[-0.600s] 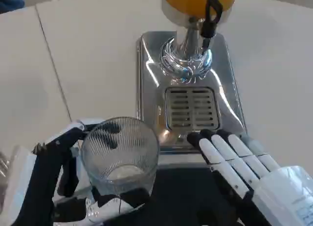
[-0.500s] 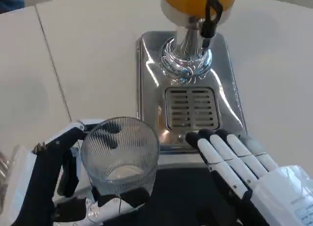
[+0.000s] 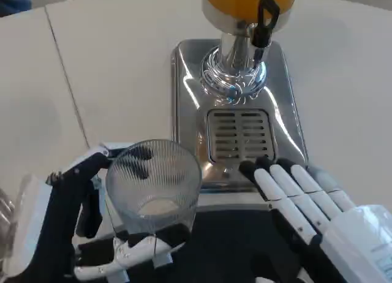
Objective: Grasp the cup under the faucet to collect the drink, then remove the cup.
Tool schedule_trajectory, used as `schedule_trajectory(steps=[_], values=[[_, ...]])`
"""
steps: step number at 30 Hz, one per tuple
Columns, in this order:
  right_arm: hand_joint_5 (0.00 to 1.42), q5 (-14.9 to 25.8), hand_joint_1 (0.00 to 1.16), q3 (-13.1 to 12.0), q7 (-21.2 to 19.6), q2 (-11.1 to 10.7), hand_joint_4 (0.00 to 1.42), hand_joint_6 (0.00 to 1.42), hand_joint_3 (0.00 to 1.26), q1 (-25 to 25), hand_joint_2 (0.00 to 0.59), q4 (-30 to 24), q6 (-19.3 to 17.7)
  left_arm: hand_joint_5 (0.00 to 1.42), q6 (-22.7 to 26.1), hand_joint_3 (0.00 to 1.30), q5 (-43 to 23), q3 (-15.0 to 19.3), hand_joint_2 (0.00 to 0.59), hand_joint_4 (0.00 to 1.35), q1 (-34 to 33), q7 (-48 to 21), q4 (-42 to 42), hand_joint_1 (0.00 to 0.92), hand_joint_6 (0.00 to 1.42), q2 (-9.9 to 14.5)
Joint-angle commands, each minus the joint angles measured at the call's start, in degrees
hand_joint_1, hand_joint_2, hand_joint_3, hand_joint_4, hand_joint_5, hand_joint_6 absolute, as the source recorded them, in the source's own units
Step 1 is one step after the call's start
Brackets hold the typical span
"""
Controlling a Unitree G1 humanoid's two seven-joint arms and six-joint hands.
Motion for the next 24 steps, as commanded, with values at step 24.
schedule_trajectory(steps=[24], values=[[0.0,0.23,0.11,-1.0,-0.55,-0.11,0.0,0.0,0.0,-4.81,0.577,1.5,4.46,1.42,7.45,1.13,13.28,-9.83,0.0,1.25,-30.7,17.94,30.45,0.638,1.42,-4.3]])
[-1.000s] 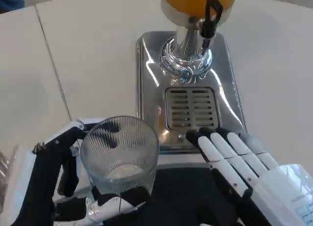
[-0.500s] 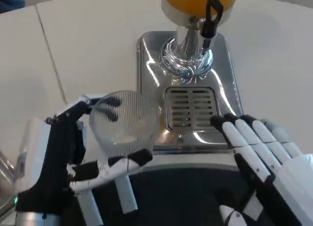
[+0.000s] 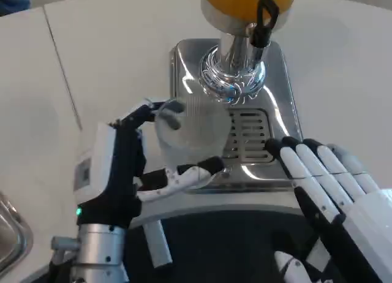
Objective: Grasp the cup under the faucet to collect the drink, then remove the cup.
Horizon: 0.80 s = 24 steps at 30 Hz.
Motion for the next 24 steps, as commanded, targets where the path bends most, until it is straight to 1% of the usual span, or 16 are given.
schedule_trajectory(steps=[1,5,12,16,19,22,24], values=[[0.0,-0.42,0.11,1.35,1.07,-0.18,0.0,0.0,0.0,-1.58,0.577,0.77,1.44,1.42,0.75,1.13,0.19,-2.03,0.0,1.25,-4.14,3.35,4.66,0.639,1.42,-0.97],[0.0,-0.4,0.11,2.07,1.39,-0.29,0.0,0.0,0.0,-1.88,0.577,0.47,2.19,1.42,1.44,1.13,0.37,-3.72,0.0,1.25,-8.24,5.34,9.22,0.641,1.42,-1.56],[0.0,0.02,0.11,2.18,1.53,-0.55,0.0,0.0,0.0,-1.33,0.577,-0.6,2.73,1.42,1.87,1.13,-0.31,-6.21,0.0,1.25,-14.72,8.4,17.05,0.643,1.42,-2.46],[0.0,0.06,0.11,2.3,1.52,-0.64,0.0,0.0,0.0,-0.91,0.577,-0.75,2.9,1.42,1.5,1.13,0.09,-7.45,0.0,1.25,-16.95,10.32,20.16,0.643,1.42,-2.98],[0.0,-0.26,0.11,2.71,1.86,-0.63,0.0,0.0,0.0,-1.55,0.577,-0.86,3.15,1.42,1.44,1.14,0.56,-8.83,0.0,1.25,-18.51,11.63,22.61,0.643,1.42,-3.41],[0.0,-0.5,0.11,3.18,2.21,-0.43,0.0,0.0,0.0,-2.0,0.577,-0.93,3.72,1.42,1.28,1.14,0.59,-9.91,0.0,1.25,-20.63,12.81,25.43,0.643,1.42,-3.41],[0.0,-0.52,0.11,3.23,2.41,-0.66,0.0,0.0,0.0,-2.14,0.577,-0.93,3.85,1.42,1.35,1.14,0.48,-10.26,0.0,1.25,-22.42,13.49,27.27,0.643,1.42,-3.29]])
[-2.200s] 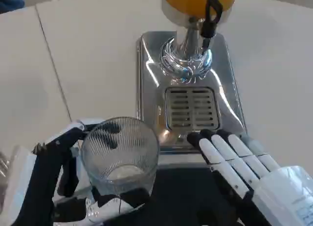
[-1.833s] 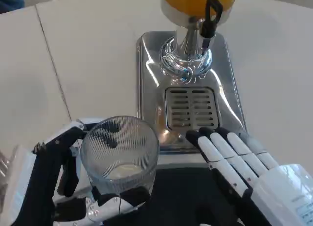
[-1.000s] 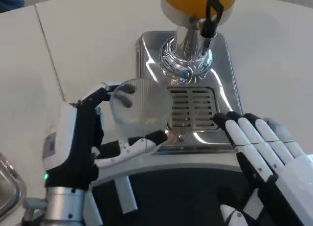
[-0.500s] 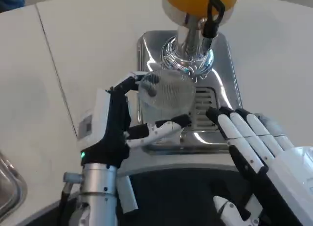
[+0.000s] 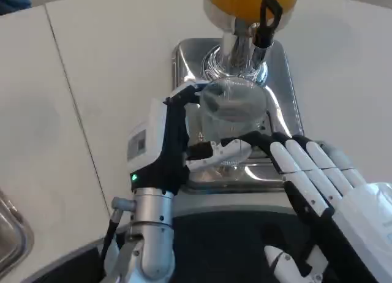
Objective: Grasp the cup under the faucet to collect the drink, then remove the cup.
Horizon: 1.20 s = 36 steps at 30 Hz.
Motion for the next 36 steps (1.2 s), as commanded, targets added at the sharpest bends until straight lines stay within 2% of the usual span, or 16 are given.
schedule_trajectory(steps=[1,5,10,18,21,22,24,26,28,31,36], values=[[0.0,-0.06,0.11,0.03,0.9,-0.41,0.0,0.0,0.0,-0.08,0.577,-0.5,0.74,1.42,-0.94,1.14,0.09,-1.3,0.0,1.25,-4.48,2.52,3.69,0.643,1.42,-0.36],[0.0,0.14,0.11,-0.19,0.91,-0.69,0.0,0.0,0.0,-0.68,0.577,-0.12,1.11,1.42,-0.25,1.14,0.13,-2.01,0.0,1.25,-6.39,4.36,6.07,0.643,1.42,-0.95],[0.0,-0.72,0.11,1.16,0.98,-0.1,0.0,0.0,0.0,-1.65,0.577,0.08,1.67,1.42,0.87,1.14,-0.15,-2.39,0.001,1.25,-10.13,6.26,11.34,0.642,1.42,-1.2],[0.0,-1.61,0.11,2.12,0.38,0.27,0.0,0.0,0.0,-1.98,0.577,0.6,2.41,1.41,0.65,1.14,0.33,-4.39,0.005,1.23,-11.36,8.64,14.16,0.643,1.42,-0.85],[0.0,-1.67,0.11,2.24,0.26,0.31,0.0,0.0,0.0,-1.86,0.577,0.72,2.58,1.36,0.47,1.07,0.49,-4.8,0.0,1.19,-11.0,8.85,14.44,0.643,1.42,-0.15],[0.0,-1.67,0.11,2.28,0.2,0.29,0.0,0.0,0.0,-1.74,0.577,0.77,2.57,1.29,0.55,0.96,0.6,-5.1,0.0,1.11,-10.85,8.8,14.59,0.627,1.4,0.05],[0.0,-1.64,0.11,2.4,0.15,0.25,0.0,0.0,0.0,-1.64,0.577,0.83,2.57,1.08,0.79,0.77,0.66,-5.78,0.0,0.84,-10.57,8.26,14.85,0.573,1.26,0.39],[0.0,-1.49,0.11,2.79,0.57,0.45,0.0,0.0,0.0,-2.2,0.577,0.94,3.17,0.91,0.42,0.53,0.68,-6.6,0.027,0.57,-10.42,7.26,14.81,0.45,1.12,1.0],[0.0,-1.62,0.11,3.33,0.88,0.49,0.0,0.0,0.0,-2.65,0.577,0.98,3.56,0.8,0.05,0.39,0.31,-6.96,0.024,0.4,-10.56,6.6,14.83,0.387,1.0,1.48],[0.0,-1.85,0.11,3.78,0.91,0.36,0.0,0.0,0.0,-2.62,0.577,0.89,3.72,0.7,-0.19,0.28,-0.44,-6.81,0.04,0.25,-10.6,6.24,14.79,0.334,0.9,2.06],[0.0,-2.17,0.11,4.21,0.59,0.31,0.0,0.0,0.0,-2.57,0.577,1.07,4.01,0.63,-0.64,0.23,-1.39,-6.65,0.042,0.18,-10.45,5.14,14.34,0.321,0.83,2.37]])
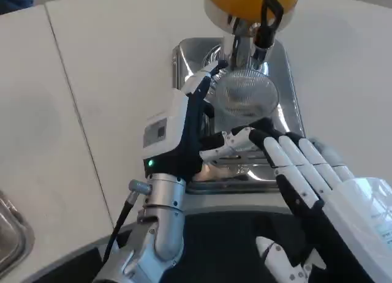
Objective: Grasp the cup under the faucet to collect the drink, then remove the cup.
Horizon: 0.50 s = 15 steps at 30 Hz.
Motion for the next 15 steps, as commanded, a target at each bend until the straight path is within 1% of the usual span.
schedule_trajectory(steps=[1,3,5,9,12,15], values=[[0.0,-0.27,0.11,0.26,0.06,0.0,0.0,0.0,0.0,0.16,0.577,0.18,0.44,0.61,-1.18,0.22,-0.46,-0.14,0.042,0.17,-0.22,-0.73,-0.4,0.321,0.81,0.16],[0.0,-0.41,0.11,0.42,-0.11,0.06,0.0,0.0,0.0,0.12,0.577,0.27,0.45,0.54,-1.46,0.19,-0.45,-0.15,0.034,0.12,-0.03,-0.94,-1.06,0.296,0.69,0.6],[0.0,-0.59,0.11,0.64,-0.38,0.13,0.0,0.0,0.0,0.3,0.577,0.42,0.28,0.48,-2.13,0.16,-0.66,-0.11,0.024,0.08,0.32,-1.82,-1.94,0.269,0.6,1.33],[0.0,-0.81,0.11,1.1,-0.78,0.14,0.0,0.0,0.0,0.59,0.577,0.78,0.03,0.41,-3.84,0.13,-0.97,0.21,0.002,0.03,1.95,-3.25,-4.52,0.207,0.5,3.72],[0.0,-0.92,0.11,1.45,-1.13,0.27,0.0,0.0,0.0,0.76,0.577,1.08,0.02,0.37,-4.62,0.11,-2.56,1.58,0.0,0.01,3.62,-4.64,-6.54,0.17,0.41,5.56],[0.0,-1.07,0.11,2.21,-1.09,0.33,0.0,0.0,0.0,0.44,0.577,1.4,-0.08,0.35,-5.09,0.1,-3.25,2.83,0.0,0.0,5.61,-5.99,-9.8,0.136,0.38,7.02]])
